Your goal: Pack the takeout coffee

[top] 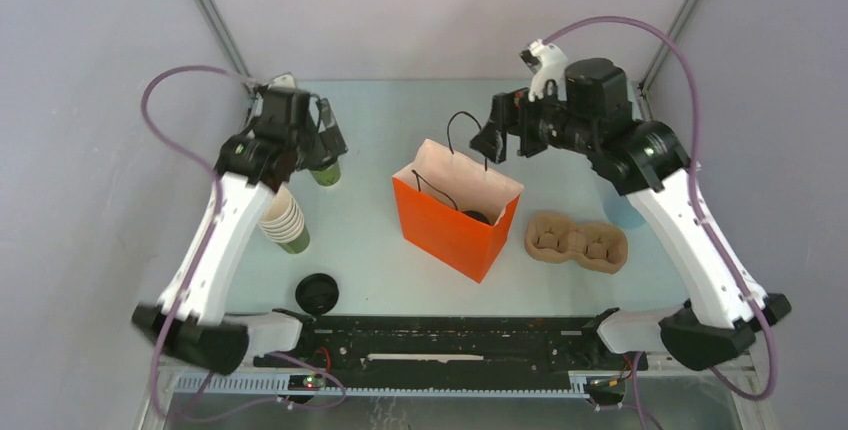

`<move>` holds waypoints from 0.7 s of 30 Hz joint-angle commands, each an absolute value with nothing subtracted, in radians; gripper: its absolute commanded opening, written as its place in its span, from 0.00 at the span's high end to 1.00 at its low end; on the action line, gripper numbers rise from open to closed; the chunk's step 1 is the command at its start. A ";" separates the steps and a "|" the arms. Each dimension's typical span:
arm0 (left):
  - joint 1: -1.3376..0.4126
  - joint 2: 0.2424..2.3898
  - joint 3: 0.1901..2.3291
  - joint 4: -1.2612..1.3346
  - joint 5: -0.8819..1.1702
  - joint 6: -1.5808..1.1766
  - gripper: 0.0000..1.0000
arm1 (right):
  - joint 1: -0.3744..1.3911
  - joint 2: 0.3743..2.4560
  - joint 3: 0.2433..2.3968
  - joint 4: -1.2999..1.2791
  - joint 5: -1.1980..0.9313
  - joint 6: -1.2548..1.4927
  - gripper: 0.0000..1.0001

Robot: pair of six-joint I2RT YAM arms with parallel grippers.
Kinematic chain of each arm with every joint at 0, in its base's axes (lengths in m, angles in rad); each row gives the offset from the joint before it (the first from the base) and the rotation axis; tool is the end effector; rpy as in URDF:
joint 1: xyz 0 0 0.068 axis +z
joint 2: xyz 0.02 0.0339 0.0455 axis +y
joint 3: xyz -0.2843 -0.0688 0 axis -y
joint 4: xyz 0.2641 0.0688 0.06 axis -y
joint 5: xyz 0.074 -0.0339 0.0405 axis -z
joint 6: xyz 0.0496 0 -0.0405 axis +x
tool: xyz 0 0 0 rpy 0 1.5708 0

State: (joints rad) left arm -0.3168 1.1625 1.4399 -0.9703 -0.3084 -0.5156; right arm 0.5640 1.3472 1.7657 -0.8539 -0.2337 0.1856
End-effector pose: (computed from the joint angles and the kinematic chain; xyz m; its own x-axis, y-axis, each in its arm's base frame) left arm 0.2308 -0.0598 0.4270 -0.5650 -0.3092 -0.7650 -0.2341 0.9491 -0.2107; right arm 0.2345 0.1619 0.5013 -0.4790 -0.0906 -0.8731 -0.6197 0.7393 0.2633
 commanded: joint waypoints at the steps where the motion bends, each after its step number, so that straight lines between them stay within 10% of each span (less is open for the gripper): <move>1: -0.218 1.386 1.574 -0.981 -0.364 -0.500 0.00 | 0.555 1.191 1.727 -0.955 -0.189 0.165 0.00; 21: -0.075 1.879 1.843 -1.017 -0.265 -0.403 0.01 | 0.443 1.034 1.572 -0.934 -0.252 0.162 0.00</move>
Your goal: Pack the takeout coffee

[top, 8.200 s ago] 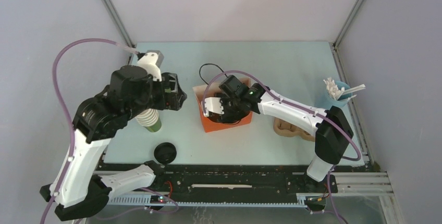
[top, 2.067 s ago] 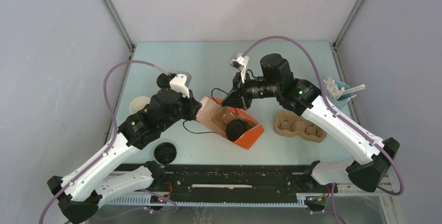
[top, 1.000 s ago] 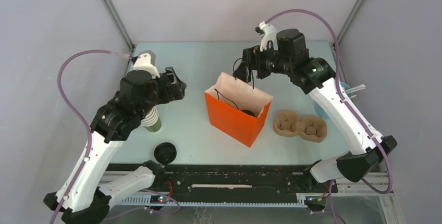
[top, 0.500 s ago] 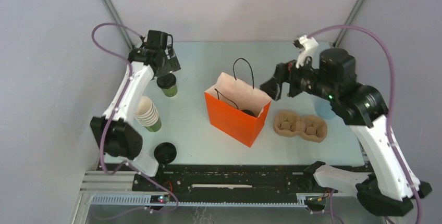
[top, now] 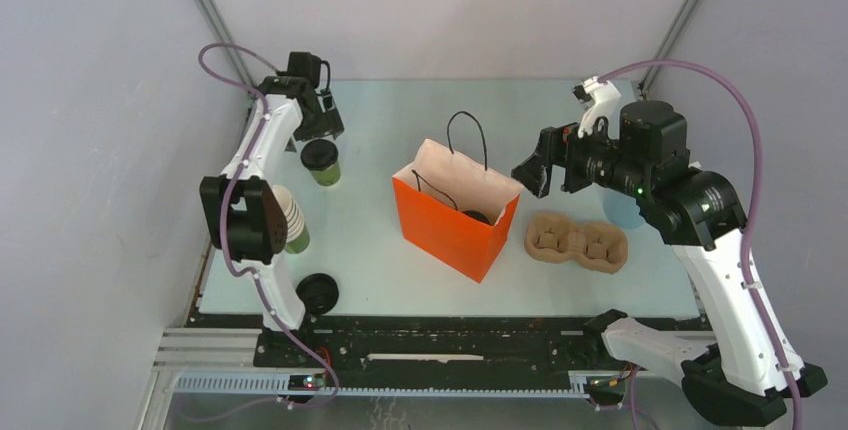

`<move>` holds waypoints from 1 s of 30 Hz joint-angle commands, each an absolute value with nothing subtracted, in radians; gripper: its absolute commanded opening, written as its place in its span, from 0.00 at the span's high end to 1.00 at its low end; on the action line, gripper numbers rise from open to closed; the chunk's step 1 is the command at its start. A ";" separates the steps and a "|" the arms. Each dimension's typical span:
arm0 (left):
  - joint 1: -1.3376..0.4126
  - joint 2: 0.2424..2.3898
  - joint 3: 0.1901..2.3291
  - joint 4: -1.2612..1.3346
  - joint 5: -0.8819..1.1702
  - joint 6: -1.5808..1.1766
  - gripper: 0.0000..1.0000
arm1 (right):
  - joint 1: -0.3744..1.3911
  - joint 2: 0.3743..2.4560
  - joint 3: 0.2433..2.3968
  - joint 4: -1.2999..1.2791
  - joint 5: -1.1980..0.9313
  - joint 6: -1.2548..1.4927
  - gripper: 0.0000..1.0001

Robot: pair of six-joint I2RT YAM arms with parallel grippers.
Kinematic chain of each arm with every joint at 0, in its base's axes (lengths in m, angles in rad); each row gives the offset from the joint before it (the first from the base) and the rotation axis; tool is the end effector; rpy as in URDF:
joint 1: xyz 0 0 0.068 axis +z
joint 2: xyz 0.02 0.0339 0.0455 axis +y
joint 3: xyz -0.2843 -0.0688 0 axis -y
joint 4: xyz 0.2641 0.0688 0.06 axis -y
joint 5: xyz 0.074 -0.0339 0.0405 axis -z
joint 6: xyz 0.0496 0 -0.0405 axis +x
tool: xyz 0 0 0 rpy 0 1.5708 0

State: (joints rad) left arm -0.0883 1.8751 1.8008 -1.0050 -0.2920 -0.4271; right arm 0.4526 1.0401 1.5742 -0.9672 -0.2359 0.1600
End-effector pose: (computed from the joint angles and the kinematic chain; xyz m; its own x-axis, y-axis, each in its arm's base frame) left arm 0.4299 -0.0237 0.3178 -0.7782 -0.3294 -0.5347 -0.4101 0.9114 0.0355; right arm 0.1602 0.0908 0.4935 -0.4707 -0.0567 -0.8804 -0.5480 0.8009 0.2414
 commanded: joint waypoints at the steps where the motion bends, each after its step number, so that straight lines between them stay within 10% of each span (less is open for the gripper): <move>1: -0.071 1.878 1.830 -1.007 -0.249 -0.403 0.01 | 0.442 1.036 1.572 -0.932 -0.252 0.165 0.00; 30: -0.040 1.966 1.808 -0.973 -0.184 -0.397 0.08 | 0.431 1.043 1.570 -0.923 -0.262 0.169 0.00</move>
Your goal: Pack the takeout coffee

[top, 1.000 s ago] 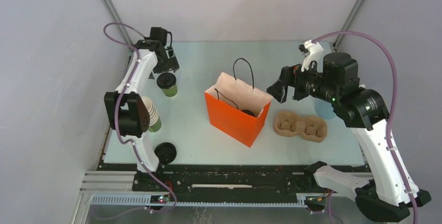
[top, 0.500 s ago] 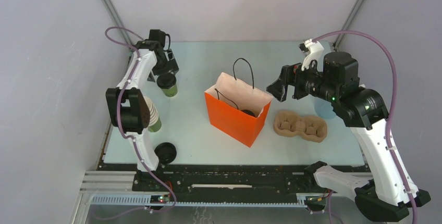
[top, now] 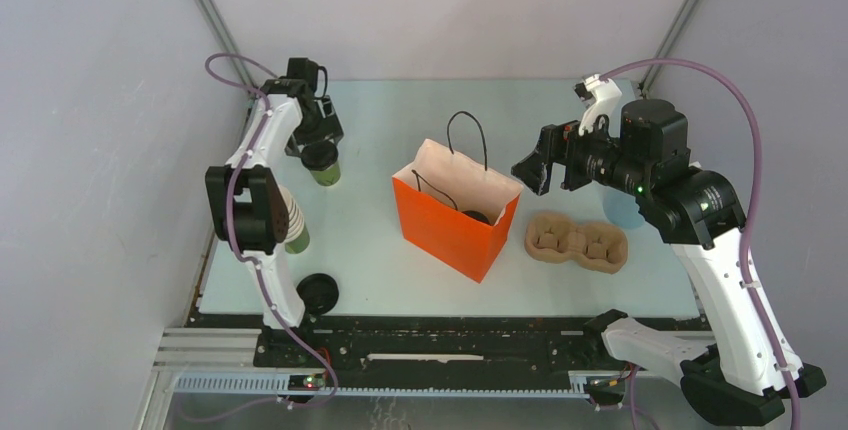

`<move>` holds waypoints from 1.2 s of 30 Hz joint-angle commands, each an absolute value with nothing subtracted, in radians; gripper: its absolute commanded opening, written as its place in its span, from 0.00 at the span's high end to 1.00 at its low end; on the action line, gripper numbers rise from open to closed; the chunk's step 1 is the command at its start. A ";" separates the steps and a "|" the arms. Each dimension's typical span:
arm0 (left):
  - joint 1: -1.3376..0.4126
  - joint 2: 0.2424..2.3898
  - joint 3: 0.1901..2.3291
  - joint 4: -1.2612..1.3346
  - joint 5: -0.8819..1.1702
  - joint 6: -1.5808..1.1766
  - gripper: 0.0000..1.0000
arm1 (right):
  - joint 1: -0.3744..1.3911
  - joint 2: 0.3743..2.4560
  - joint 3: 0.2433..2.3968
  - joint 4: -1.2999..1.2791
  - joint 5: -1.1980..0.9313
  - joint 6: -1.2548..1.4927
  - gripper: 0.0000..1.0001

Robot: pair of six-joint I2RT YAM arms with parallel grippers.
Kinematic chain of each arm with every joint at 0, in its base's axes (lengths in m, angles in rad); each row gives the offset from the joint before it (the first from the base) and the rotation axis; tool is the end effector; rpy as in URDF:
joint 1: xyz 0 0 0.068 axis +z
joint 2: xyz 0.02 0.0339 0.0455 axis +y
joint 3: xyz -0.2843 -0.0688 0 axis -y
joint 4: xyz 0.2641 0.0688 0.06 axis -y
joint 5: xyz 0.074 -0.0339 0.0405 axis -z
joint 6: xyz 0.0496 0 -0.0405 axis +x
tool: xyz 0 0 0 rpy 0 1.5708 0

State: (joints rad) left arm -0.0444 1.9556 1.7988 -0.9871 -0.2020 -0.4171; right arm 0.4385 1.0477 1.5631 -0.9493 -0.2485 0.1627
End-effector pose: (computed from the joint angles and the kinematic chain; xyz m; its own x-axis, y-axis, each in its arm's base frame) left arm 0.4477 -0.0099 0.2834 -0.8154 -0.3610 -0.4525 -0.4045 0.9145 -0.0008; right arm 0.1659 0.0913 0.4908 -0.4750 -0.0493 -0.8786 -0.5438 0.8014 0.2490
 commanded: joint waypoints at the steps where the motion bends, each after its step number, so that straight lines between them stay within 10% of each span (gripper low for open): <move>1: -0.040 1.967 1.809 -0.972 -0.187 -0.398 0.09 | 0.431 1.044 1.571 -0.923 -0.262 0.167 0.00; 21: -0.082 1.871 1.782 -1.026 -0.176 -0.377 0.24 | 0.430 1.035 1.561 -0.920 -0.268 0.142 0.00; 36: -0.554 1.329 1.273 -1.060 -0.210 -0.634 0.28 | 0.430 0.938 1.463 -0.878 -0.280 0.165 0.00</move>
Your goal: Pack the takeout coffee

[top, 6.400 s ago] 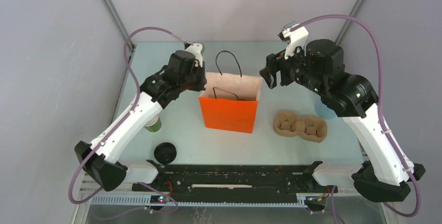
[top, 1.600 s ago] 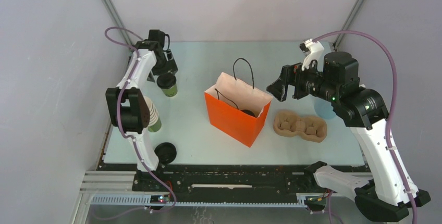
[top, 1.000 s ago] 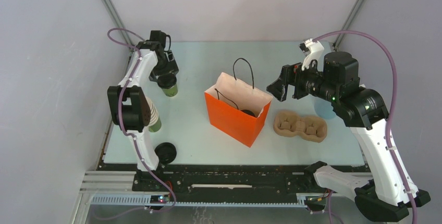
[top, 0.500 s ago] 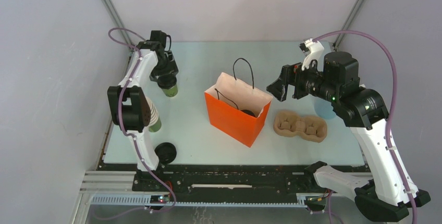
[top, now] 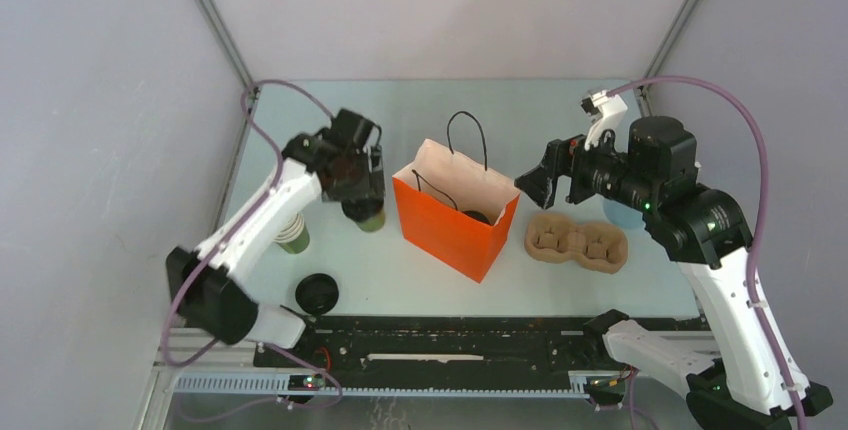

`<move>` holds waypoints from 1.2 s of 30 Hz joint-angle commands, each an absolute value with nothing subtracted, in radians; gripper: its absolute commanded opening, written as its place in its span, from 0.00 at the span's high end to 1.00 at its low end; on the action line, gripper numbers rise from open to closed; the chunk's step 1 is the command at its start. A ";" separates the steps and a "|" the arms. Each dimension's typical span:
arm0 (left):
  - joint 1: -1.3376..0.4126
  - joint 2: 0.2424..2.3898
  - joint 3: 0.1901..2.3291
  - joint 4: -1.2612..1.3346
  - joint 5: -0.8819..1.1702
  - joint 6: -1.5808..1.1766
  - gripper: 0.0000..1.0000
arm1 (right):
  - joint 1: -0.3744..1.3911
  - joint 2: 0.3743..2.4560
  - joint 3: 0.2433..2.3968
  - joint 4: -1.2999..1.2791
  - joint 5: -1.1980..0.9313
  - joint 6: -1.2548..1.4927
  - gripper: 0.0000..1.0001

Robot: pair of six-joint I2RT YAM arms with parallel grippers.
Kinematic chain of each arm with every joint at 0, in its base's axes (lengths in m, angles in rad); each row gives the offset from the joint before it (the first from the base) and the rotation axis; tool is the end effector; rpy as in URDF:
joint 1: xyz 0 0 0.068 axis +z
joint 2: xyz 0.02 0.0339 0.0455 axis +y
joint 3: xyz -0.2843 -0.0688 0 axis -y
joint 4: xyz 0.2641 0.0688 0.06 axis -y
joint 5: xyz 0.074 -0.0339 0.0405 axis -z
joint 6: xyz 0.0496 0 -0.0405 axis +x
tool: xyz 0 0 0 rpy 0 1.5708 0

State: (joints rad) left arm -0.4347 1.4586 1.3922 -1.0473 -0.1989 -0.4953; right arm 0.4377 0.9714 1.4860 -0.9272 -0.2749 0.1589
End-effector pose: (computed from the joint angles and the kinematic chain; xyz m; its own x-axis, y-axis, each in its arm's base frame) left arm 0.2851 -0.1216 0.3283 -0.8747 -0.1076 -0.4726 -0.0932 0.9942 -0.0538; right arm 0.1496 0.0849 0.4816 -0.4588 -0.0466 -0.8873 -0.5677 0.7836 0.2524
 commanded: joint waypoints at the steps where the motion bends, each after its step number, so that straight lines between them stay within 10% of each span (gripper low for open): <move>1: -0.598 1.304 1.240 -1.060 -0.217 -0.662 0.28 | 0.430 0.932 1.458 -0.876 -0.279 0.174 0.00; 16: -0.850 1.202 0.909 -0.903 -0.252 -0.816 0.29 | 0.432 0.896 1.541 -0.960 -0.245 0.296 0.00; 20: -0.856 1.150 0.898 -0.908 -0.254 -0.833 0.09 | 0.478 0.935 1.635 -1.044 -0.323 0.271 0.00; 36: -0.862 0.727 1.207 -1.230 -0.340 -0.855 0.00 | 1.465 1.253 1.729 -0.979 0.229 0.392 0.02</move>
State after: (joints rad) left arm -0.8574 0.8154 1.0542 -1.0763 -0.2417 -0.8215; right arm 1.3834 1.1305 1.7721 -1.0496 0.0875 0.3252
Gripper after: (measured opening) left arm 0.996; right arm 0.989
